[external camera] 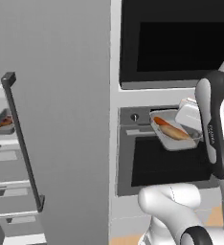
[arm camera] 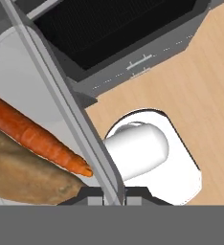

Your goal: Take the meat container that has the chicken drumstick and place it on the second highest rack of the freezer. Then take the vegetable container that has the carrot and sweet potato and place it on the highest rack of the freezer.

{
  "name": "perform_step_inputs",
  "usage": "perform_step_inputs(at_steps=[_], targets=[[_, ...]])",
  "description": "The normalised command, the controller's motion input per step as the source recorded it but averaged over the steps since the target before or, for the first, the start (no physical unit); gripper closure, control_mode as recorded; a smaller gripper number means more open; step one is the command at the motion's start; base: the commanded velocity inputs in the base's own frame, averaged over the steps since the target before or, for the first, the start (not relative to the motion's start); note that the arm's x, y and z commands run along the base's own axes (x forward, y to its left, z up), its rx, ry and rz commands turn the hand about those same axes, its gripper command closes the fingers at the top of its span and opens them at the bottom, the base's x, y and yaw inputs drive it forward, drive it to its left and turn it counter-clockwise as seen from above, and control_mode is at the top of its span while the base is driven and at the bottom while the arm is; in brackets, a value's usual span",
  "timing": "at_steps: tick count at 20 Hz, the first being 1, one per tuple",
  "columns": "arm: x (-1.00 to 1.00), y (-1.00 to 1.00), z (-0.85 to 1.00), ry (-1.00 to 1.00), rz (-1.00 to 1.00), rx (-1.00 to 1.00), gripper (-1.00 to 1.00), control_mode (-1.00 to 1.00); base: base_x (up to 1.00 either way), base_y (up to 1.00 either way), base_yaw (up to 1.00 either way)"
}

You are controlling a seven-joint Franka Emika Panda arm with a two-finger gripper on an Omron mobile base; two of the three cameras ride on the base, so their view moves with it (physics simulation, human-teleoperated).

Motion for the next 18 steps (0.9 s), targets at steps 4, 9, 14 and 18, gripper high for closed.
perform_step_inputs(at_steps=[4,9,14,18], targets=[[0.00,0.00,0.00,0.00,0.00,0.00,1.00,1.00,-0.01,1.00,0.03],[0.00,0.00,0.00,0.00,0.00,0.00,1.00,1.00,0.03,0.98,0.00],[0.00,0.00,0.00,0.00,0.00,0.00,1.00,1.00,0.07,0.79,0.00],[0.00,0.00,0.00,0.00,0.00,0.00,1.00,1.00,0.01,0.60,0.00]])
